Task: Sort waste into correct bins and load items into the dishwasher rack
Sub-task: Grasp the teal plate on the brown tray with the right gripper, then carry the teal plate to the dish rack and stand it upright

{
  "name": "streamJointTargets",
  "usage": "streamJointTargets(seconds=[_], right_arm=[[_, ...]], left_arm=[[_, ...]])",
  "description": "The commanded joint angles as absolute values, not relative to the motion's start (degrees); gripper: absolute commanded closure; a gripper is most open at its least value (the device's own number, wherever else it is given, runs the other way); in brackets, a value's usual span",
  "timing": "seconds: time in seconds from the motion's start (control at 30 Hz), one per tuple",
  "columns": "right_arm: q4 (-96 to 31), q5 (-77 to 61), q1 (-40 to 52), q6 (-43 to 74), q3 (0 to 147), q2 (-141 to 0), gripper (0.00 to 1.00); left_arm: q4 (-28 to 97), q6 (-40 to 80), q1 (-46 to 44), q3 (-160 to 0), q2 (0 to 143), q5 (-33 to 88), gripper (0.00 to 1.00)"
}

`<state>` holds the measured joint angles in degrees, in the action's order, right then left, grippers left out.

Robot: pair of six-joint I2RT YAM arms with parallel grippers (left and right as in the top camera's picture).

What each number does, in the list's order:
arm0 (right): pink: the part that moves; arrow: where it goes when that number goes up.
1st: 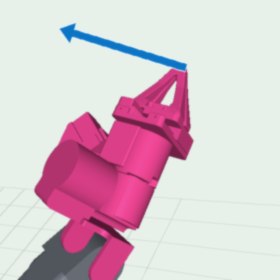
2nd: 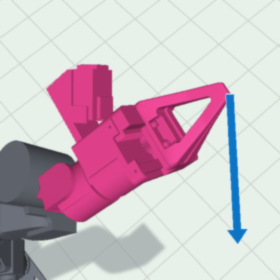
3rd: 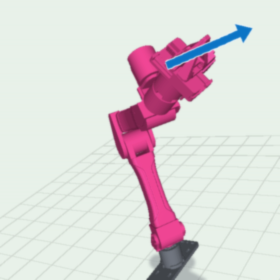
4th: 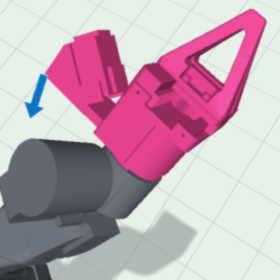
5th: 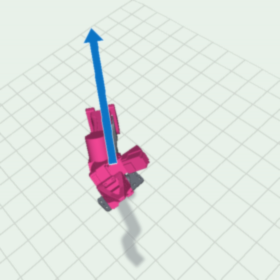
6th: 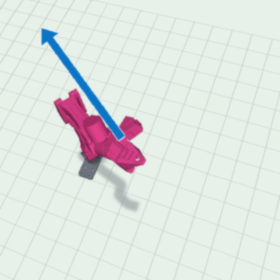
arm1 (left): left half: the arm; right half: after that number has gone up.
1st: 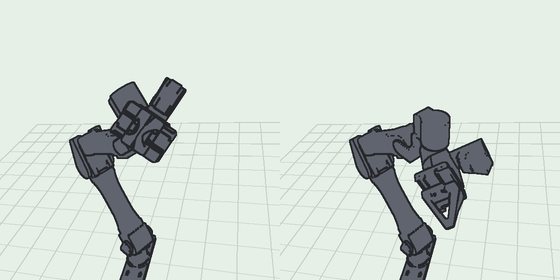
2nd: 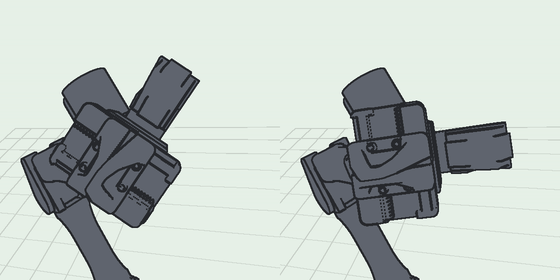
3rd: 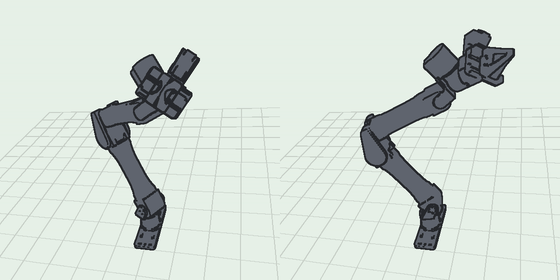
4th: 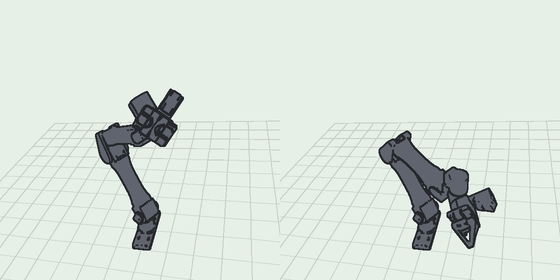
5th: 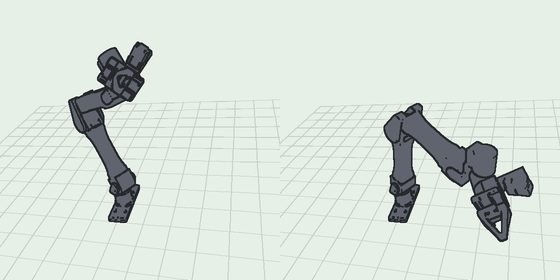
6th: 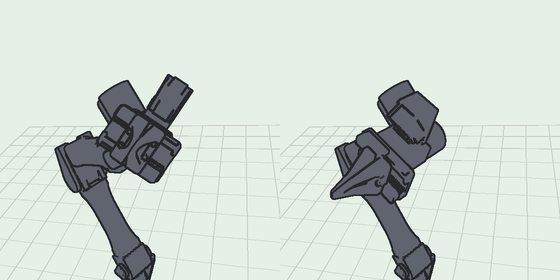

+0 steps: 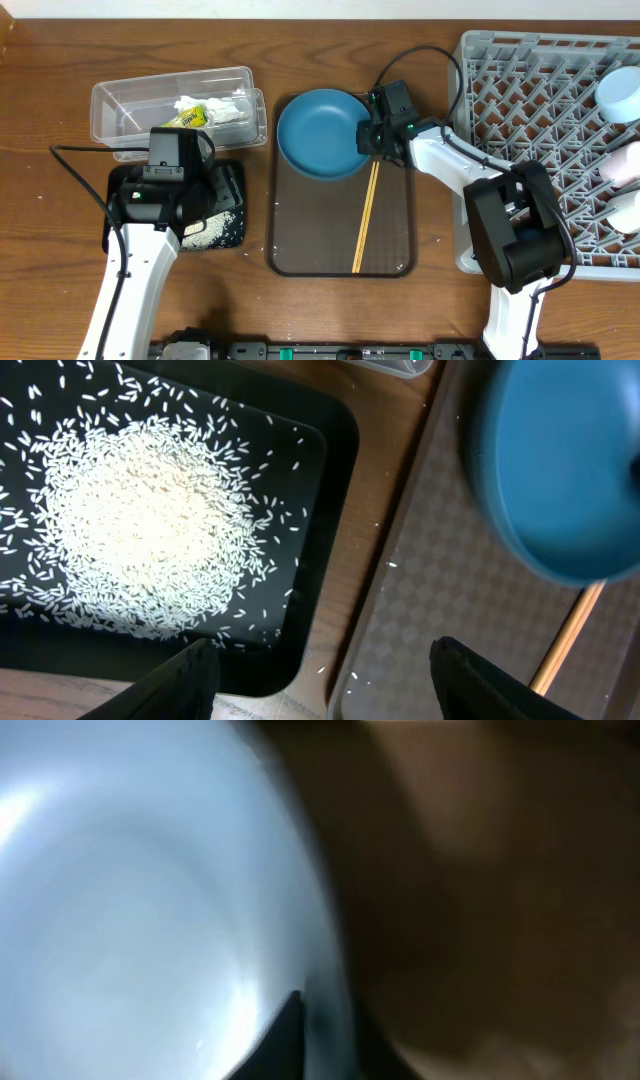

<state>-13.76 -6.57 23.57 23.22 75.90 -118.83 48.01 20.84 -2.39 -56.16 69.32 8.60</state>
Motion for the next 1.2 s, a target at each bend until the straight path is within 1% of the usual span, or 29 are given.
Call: streamJointTargets(seconds=[0.0,0.1,0.23,0.33,0.47,0.67,0.8,0.9,1.07,1.17], right_arm=[[-12.38,-5.32,23.14,24.62,75.94,-117.54,0.99],[-12.19,-2.17,21.76,24.05,76.58,-114.26,0.99],[-12.73,2.0,18.87,16.25,76.73,-107.02,0.99],[-13.76,9.98,16.32,9.21,76.73,-101.25,0.99],[-12.05,25.36,12.43,-2.35,76.73,-95.07,0.99],[1.58,45.63,5.26,-30.41,76.71,-93.71,0.99],[11.7,51.68,-0.4,-42.28,76.71,-95.68,0.99],[14.85,52.69,-3.88,-47.48,76.73,-97.69,0.99],[15.51,53.06,-8.29,-48.53,76.71,-102.32,0.99],[15.59,54.7,-9.37,-48.4,76.71,-105.41,0.99]], left_arm=[[48.18,21.12,-2.22,-56.42,69.23,8.29,0.3],[48.18,21.12,-2.22,-56.42,69.23,8.32,0.3],[48.16,21.12,-2.22,-56.42,69.23,8.29,0.3],[48.16,21.12,-2.2,-56.42,69.23,8.29,0.3],[48.14,21.12,-2.2,-56.42,69.23,8.29,0.3],[48.1,21.12,-2.2,-56.42,69.23,8.29,0.3],[47.9,21.12,-2.2,-56.42,69.23,8.29,0.3],[47.94,21.12,-2.2,-56.42,69.23,8.32,0.3],[47.94,21.12,-2.2,-56.42,69.23,8.32,0.3],[47.97,21.12,-2.22,-56.42,69.23,8.32,0.3]])
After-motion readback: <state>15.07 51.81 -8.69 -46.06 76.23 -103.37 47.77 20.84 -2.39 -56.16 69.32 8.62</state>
